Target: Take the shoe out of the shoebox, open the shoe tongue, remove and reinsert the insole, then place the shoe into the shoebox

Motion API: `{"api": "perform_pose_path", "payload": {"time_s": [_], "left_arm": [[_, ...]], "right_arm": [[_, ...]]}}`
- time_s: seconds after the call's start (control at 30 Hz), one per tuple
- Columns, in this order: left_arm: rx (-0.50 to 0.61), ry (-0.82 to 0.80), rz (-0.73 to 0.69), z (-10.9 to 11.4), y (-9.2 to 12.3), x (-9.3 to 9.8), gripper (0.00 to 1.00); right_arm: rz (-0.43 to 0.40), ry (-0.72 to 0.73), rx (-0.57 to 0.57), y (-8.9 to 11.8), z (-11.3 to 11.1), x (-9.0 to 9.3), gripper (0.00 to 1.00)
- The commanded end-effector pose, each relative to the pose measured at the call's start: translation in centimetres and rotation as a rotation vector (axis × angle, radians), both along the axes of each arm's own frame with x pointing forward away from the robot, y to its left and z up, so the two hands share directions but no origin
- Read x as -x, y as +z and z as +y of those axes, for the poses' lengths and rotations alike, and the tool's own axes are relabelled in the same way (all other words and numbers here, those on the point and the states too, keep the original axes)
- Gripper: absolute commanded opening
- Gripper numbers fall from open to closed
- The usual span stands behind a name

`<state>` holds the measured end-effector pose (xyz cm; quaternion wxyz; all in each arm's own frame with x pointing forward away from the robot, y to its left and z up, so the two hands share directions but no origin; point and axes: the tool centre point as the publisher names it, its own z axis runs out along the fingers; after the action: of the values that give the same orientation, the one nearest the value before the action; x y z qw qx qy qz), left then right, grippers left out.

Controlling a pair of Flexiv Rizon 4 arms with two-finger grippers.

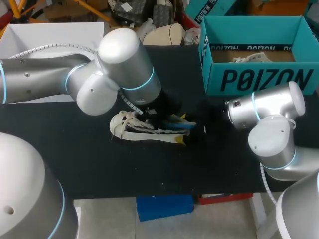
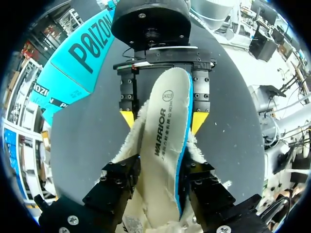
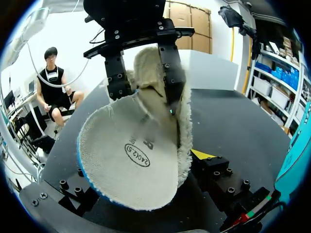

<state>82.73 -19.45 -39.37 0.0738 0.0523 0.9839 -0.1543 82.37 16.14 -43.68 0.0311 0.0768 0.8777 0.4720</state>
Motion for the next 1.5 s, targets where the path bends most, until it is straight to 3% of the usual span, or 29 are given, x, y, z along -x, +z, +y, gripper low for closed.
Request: {"api": "perform_pose_path", "payload": {"time_s": [0.03,0.67,0.77,0.8,0.83,0.97,1.3,1.5], "left_arm": [[0.008,-0.007,-0.013,-0.5,-0.5,0.2,0.47],[0.020,-0.046,-0.048,-3.2,0.0,0.0,0.37],[0.023,-0.046,-0.050,-3.5,0.2,0.0,0.24],[0.024,-0.047,-0.051,-3.6,0.2,0.0,0.16],[0.024,-0.048,-0.053,-3.7,0.3,0.0,0.02],[0.032,-0.061,-0.068,-3.9,0.8,0.3,0.00],[0.139,-0.099,-0.106,-1.9,5.7,3.5,0.00],[0.241,-0.112,-0.098,-1.9,9.4,5.4,0.00]], "right_arm": [[0.001,-0.001,0.001,-0.4,0.0,0.1,0.00],[0.001,-0.001,0.001,-0.4,0.0,0.1,0.00],[0.001,-0.001,0.001,-0.4,0.0,0.1,0.00],[0.001,-0.001,0.001,-0.4,0.0,0.1,0.00],[0.001,-0.001,0.001,-0.4,0.0,0.1,0.00],[0.001,-0.001,0.001,-0.4,0.0,0.1,0.00],[0.001,-0.001,0.001,-0.4,0.0,0.1,0.00],[0.001,-0.001,0.001,-0.4,0.0,0.1,0.00]]}}
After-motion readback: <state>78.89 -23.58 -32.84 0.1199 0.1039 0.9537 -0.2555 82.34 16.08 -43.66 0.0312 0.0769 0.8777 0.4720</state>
